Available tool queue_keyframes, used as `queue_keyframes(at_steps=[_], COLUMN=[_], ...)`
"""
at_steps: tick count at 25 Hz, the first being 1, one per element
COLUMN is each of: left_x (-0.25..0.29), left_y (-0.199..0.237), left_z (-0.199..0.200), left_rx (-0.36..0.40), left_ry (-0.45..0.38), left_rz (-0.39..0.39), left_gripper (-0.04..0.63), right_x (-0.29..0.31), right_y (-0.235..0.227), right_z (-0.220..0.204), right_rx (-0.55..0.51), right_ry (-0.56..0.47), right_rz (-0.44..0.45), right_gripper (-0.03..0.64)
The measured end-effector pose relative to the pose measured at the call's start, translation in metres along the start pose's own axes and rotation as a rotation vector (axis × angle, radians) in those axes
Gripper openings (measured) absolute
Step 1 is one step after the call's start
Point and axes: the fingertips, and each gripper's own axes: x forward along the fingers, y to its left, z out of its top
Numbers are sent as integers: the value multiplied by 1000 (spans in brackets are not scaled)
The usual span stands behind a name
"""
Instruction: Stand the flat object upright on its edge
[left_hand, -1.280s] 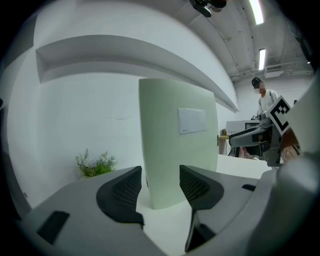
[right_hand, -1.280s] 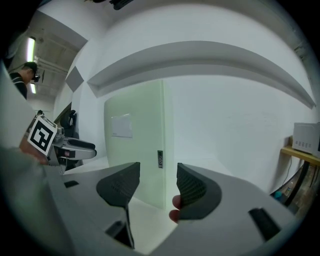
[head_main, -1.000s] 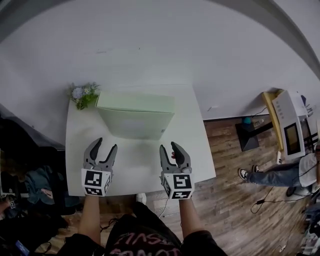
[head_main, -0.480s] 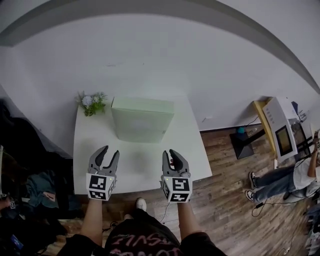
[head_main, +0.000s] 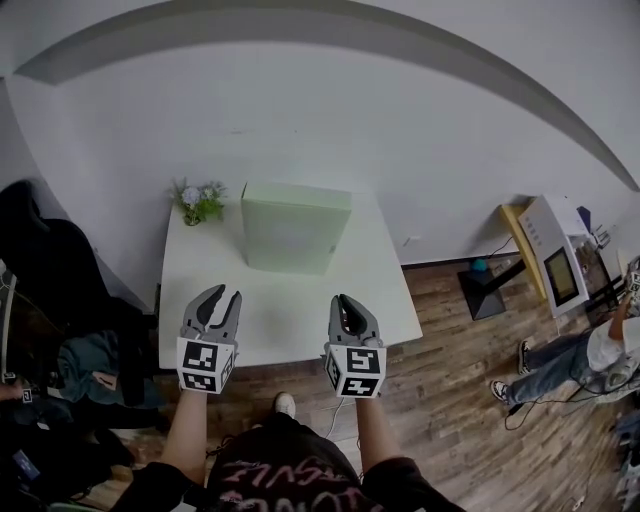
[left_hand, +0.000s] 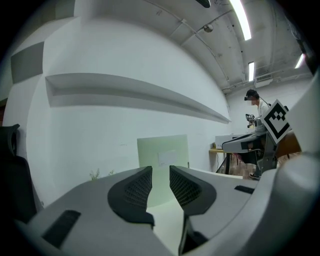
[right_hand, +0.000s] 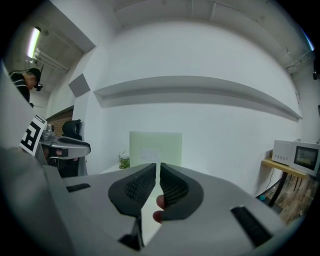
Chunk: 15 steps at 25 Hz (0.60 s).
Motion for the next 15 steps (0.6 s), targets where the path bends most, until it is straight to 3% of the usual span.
queue_keyframes(at_steps=[15], left_x=[-51], left_y=[-13], left_z=[20], left_rx=[20], left_ry=[-38], left_rz=[29], left_gripper=[32], right_x=[-54], right_y=[12], right_z=[12], right_rx=[-26], right_ry=[-40], right_rz=[11], right_gripper=[32])
